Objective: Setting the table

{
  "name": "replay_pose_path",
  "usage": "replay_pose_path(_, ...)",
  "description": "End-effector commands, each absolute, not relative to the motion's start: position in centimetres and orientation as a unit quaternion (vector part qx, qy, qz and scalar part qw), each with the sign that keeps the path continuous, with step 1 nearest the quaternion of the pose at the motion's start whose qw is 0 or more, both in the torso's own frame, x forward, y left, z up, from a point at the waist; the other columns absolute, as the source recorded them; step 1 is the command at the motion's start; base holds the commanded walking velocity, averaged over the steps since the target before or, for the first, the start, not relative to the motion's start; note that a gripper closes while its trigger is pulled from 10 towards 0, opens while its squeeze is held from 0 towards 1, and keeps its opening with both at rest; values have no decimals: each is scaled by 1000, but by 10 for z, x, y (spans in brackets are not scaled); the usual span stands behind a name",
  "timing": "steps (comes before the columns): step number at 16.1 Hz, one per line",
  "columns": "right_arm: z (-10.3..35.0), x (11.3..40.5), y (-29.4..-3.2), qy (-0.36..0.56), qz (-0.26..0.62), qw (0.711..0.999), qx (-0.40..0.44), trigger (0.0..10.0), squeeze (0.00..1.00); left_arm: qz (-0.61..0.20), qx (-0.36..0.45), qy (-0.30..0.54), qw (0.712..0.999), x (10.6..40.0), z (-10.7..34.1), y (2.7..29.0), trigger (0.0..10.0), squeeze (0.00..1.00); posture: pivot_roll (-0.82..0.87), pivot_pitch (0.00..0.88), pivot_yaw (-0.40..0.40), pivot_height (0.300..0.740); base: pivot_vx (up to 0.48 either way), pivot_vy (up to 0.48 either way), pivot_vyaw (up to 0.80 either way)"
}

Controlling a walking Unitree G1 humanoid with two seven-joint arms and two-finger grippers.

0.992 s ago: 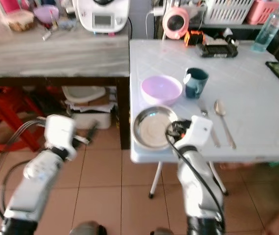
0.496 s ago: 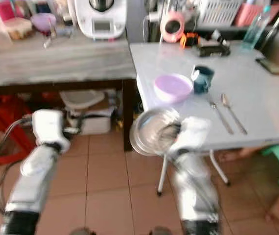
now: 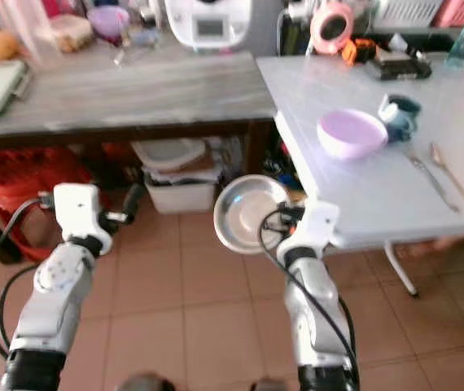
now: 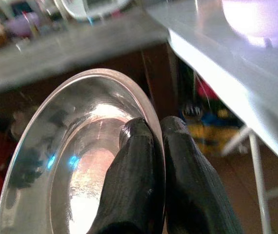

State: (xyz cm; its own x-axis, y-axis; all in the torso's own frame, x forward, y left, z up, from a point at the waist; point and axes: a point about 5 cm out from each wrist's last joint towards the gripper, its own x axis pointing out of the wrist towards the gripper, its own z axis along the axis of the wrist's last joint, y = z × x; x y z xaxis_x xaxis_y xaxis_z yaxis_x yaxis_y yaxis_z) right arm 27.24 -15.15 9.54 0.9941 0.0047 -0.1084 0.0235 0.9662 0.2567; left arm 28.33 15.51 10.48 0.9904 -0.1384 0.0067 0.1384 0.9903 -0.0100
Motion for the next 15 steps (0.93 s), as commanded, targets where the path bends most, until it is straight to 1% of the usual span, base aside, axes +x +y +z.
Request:
replay_pose_path(1, 104, 276, -164, 31, -21, 993, 114, 10000, 0, -86, -12, -11, 996, 286, 108, 145, 10000, 0, -4, 0, 12, 740, 319, 356, 0)
replay_pose_path(5, 116, 283, -168, -2, -16, 995, 95, 10000, 0, -97, -9, -21, 995, 290, 113, 141, 10000, 0, -6, 0, 14, 740, 329, 349, 0)
replay_pose_path(6, 118, 284, -169, -10, -14, 996, 92, 10000, 0, -104, -11, -24, 994, 291, 113, 140, 10000, 0, -7, 0, 14, 740, 446, 0, 0)
replay_pose_path(14, 124, 286, -164, -31, 6, 996, 86, 10000, 0, -105, -14, -27, 994, 290, 112, 136, 10000, 0, -7, 0, 8, 740, 456, 0, 522)
replay_pose_path(15, 129, 289, -164, -42, 9, 995, 95, 10000, 0, -111, -4, -32, 993, 291, 114, 135, 10000, 0, -8, 0, 8, 740, 480, 0, 587)
